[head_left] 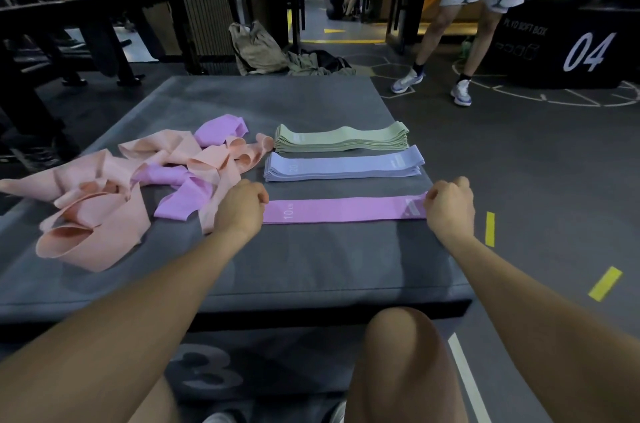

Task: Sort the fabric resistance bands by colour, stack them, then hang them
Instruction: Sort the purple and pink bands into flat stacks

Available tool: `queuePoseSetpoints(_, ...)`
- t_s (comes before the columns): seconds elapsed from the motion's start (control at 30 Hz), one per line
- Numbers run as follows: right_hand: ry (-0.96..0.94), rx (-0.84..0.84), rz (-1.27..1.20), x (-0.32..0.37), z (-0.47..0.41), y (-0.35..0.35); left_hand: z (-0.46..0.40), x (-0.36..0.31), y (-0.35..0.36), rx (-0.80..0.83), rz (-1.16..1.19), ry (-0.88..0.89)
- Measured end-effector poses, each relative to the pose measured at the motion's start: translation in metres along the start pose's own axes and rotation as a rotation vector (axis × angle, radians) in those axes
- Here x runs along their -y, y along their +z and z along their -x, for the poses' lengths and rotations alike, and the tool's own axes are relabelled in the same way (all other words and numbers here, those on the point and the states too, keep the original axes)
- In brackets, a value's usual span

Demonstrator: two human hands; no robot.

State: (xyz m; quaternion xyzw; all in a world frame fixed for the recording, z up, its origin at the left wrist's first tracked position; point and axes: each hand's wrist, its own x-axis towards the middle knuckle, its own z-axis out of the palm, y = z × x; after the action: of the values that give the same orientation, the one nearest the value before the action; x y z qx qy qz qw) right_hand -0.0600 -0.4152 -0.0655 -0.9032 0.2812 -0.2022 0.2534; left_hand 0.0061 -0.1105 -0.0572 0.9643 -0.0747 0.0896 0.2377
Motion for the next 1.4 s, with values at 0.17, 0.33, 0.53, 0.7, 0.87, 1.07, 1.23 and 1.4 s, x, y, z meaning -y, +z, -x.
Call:
queuePoseSetpoints(0.17,-0.322,-0.03,0.151,0.024,0.005,0.0,0.001,0.001,-0.005,0.03,-0.029,0.034)
queuePoseSetpoints(0.33,-0.666,0.437,0.107,0.059,0.014,0.002,0.0,-0.002,-0.014,-0.018,-0.052,0.152)
queuePoseSetpoints(0.53,-0.684,0.635,0.155,0.067,0.014,0.008,-0.004,-0.005,-0.011,0.31,-0.057,0.407)
queuePoseSetpoints(0.7,-0.65,0.6,0.167,0.062,0.01,0.008,-0.012,0.003,-0.004,0.383,-0.071,0.357)
queuePoseSetpoints(0.87,-0.631,0.606,0.178,0.063,0.012,0.009,-0.012,0.006,-0.003,0.379,0.018,0.339)
queuePoseSetpoints(1.07,-0.632,0.603,0.134,0.085,0.018,0.009,-0.004,0.006,-0.012,0.302,0.13,0.375)
queuePoseSetpoints(1.23,-0.669,0.545,0.0,0.133,0.032,0.02,-0.007,0.029,-0.034,0.12,0.092,0.361)
queuePoseSetpoints(1.4,-0.737,0.546,-0.071,0.198,0.053,0.048,-0.01,0.078,-0.065,-0.01,0.045,0.243)
